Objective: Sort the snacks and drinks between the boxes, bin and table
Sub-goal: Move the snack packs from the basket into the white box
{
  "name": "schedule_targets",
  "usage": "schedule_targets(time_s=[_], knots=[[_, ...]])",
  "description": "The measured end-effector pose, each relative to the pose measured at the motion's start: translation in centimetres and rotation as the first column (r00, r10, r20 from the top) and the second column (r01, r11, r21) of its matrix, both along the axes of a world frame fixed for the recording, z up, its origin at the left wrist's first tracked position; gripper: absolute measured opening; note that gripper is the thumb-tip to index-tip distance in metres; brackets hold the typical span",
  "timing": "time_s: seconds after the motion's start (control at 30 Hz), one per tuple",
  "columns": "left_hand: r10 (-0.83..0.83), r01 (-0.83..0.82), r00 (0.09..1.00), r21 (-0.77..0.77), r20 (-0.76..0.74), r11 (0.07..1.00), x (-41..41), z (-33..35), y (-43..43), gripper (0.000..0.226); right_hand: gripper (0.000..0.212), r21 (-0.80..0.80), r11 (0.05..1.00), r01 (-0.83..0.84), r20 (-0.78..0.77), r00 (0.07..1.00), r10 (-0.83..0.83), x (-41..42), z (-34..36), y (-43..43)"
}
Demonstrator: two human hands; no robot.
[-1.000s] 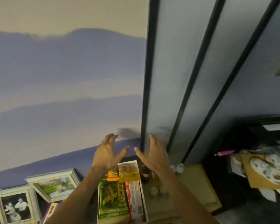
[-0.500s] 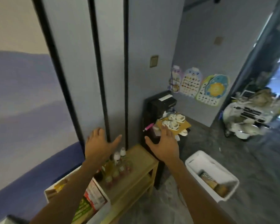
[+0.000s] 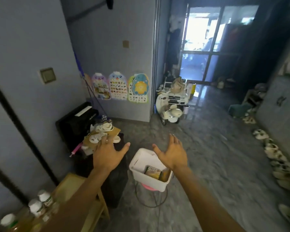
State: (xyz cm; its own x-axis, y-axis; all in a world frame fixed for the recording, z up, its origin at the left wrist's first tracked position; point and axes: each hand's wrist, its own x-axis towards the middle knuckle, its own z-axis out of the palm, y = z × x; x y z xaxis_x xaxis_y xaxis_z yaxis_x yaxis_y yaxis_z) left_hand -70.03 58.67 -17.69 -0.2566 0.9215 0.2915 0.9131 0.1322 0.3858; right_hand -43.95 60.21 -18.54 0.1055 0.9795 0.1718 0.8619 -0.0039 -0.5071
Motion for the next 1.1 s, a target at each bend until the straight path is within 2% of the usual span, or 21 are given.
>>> schedule_targets(time_s=[0.17,0.3,0.53,0.73,0.9,1.1], knots=[[-0.068,0.07,0.998,-0.083,0.017,0.994,6.3,-1.7,3.9,0.109,0.109,-0.074,0.995,0.069,0.024,0.997,-0.068,6.0,-2.5,1.8],[-0.113,0.113,0.994,-0.166,0.008,0.98,9.4,-4.3,6.6,0.099,0.107,-0.152,0.984,0.094,0.036,0.995,-0.09,8.6,-5.4,3.6],[-0.164,0.164,0.986,-0.262,0.023,0.951,11.5,-9.1,13.3,0.097,0.105,-0.287,0.947,0.147,0.05,0.989,-0.138,9.9,-9.8,8.9],[-0.227,0.228,0.973,-0.313,0.041,0.922,11.1,-14.6,23.2,0.096,0.105,-0.374,0.904,0.209,0.082,0.978,-0.192,9.4,-14.1,17.8],[-0.26,0.246,0.965,-0.443,0.029,0.862,10.4,-20.6,32.1,0.104,0.096,-0.481,0.849,0.22,0.144,0.975,-0.171,7.5,-18.0,25.5],[-0.278,0.239,0.96,-0.61,0.032,0.755,10.7,-27.5,38.1,0.109,0.1,-0.611,0.77,0.187,0.181,0.979,-0.094,6.4,-26.3,31.0]])
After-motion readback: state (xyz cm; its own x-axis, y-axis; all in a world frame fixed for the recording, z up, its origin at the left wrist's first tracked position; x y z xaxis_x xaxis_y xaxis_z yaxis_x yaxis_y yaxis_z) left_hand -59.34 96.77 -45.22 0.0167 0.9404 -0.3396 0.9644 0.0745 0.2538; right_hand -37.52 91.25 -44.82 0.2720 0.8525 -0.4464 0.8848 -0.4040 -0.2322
